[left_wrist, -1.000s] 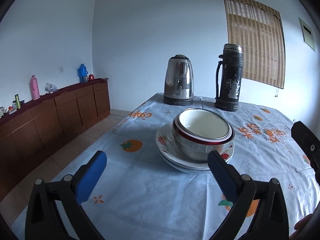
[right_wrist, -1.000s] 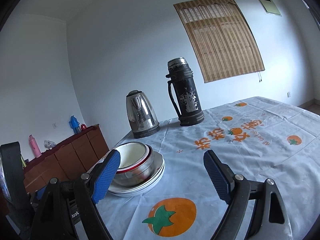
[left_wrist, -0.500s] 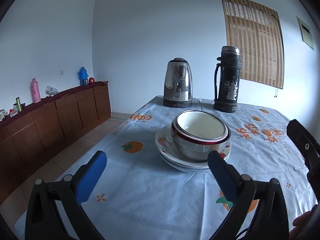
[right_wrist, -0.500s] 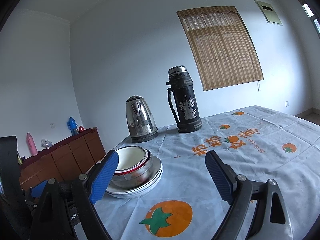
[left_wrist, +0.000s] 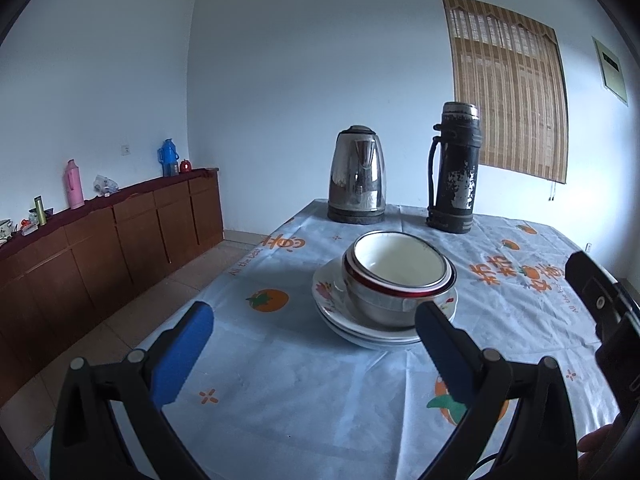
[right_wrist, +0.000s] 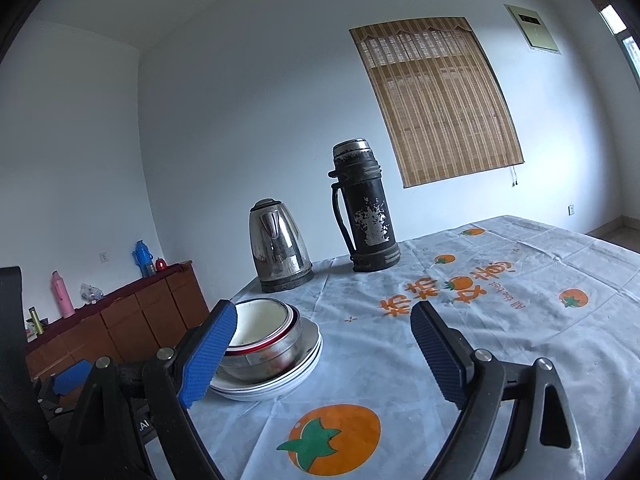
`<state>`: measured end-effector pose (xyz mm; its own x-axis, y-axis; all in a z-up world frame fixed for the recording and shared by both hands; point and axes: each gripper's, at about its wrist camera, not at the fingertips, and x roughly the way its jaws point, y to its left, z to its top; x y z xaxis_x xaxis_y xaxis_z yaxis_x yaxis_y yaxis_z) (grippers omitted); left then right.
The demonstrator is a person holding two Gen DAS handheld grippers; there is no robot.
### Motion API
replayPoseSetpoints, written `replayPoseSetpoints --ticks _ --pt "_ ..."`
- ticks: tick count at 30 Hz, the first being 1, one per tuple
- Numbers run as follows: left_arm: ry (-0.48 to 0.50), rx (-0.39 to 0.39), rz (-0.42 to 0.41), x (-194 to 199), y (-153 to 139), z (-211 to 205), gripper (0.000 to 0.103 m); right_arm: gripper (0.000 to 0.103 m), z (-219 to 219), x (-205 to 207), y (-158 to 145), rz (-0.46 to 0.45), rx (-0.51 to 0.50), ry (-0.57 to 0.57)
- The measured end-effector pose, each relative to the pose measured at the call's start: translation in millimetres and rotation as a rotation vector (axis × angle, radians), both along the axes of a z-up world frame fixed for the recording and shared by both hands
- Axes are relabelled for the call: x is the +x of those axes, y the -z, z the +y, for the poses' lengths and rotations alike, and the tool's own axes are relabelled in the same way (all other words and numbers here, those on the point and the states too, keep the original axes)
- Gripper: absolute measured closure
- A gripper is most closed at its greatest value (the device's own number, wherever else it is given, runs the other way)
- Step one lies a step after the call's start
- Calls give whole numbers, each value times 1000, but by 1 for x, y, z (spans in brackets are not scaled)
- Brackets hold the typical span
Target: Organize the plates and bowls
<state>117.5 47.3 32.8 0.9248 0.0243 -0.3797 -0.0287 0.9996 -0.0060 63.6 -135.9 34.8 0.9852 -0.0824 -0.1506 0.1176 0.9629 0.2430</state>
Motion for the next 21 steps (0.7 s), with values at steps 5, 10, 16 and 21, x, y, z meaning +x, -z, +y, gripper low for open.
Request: replayPoseSetpoints --ticks 5,10,16,21 --pt "4 5 -4 -1 -4 0 1 13 1 1 0 -1 -4 8" --pt "-14 37 -24 -4 -8 -5 1 13 -1 -1 0 -8 1 19" --pt "-24 32 -21 -5 -9 -6 1 13 -2 -2 0 -10 3 27" --pt "2 19 -14 -8 -11 -8 1 13 -1 -2 0 -7 -3 28"
